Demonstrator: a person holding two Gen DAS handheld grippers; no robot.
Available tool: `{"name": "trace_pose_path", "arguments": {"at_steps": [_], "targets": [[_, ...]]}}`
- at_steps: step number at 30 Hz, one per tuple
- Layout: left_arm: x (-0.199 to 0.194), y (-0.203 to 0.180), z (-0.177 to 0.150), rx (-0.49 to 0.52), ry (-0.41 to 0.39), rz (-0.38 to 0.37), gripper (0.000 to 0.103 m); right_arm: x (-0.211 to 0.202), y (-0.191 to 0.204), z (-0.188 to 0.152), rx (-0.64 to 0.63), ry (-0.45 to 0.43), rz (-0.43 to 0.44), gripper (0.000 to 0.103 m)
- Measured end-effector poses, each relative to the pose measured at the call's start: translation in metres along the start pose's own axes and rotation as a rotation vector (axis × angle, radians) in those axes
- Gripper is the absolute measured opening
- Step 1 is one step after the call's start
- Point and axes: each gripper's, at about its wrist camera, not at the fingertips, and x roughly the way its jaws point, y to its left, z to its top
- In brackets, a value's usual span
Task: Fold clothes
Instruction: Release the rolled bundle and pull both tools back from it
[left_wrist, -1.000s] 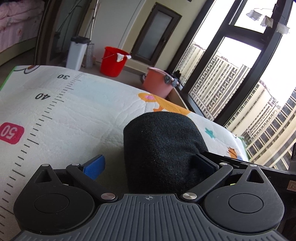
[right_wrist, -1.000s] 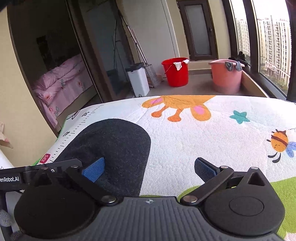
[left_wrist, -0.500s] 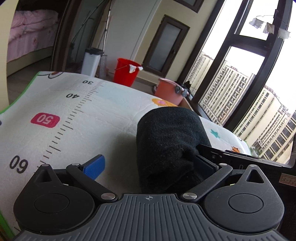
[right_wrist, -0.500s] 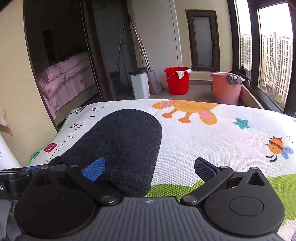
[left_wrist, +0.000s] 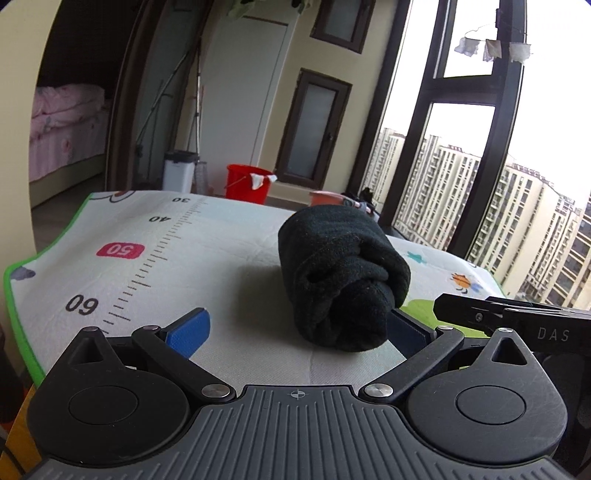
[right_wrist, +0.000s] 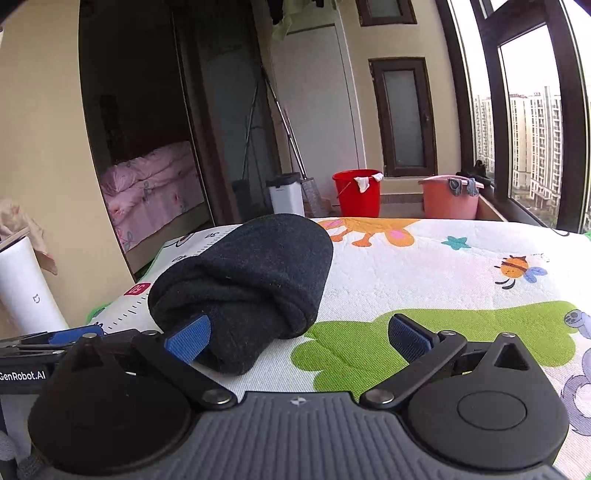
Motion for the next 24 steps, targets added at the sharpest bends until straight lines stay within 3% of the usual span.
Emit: {"name": "trace_pose_path", "arguments": {"at_steps": [5, 10, 15, 19, 24], "targets": [[-0.028, -0.023, -0.013, 0.102, -0.096, -0.002, 0.103, -0.042, 0.003, -0.021, 0.006, -0.091, 0.005, 0.103], [-0.043, -0.045, -0.036, 0.185, -0.175, 0.123, 0.103, -0.08, -0.005, -0.049, 0.054, -0.216, -0.049, 0.103], [-0.041, -0.047, -0.046, 0.201, -0.165, 0.159, 0.103, -0.091, -0.007, -0.074, 0.07, -0.239, -0.101, 0.103], [-0.023, -0.039, -0.039, 0.152, -0.155, 0.141, 0.103, -0.079, -0.018, -0.076, 0.123, -0.207, -0.106, 0.103], [-0.009, -0.038, -0.043, 0.162, -0.122, 0.164, 0.103, -0.077, -0.029, -0.082, 0.192, -0.208, -0.118, 0.103]]}}
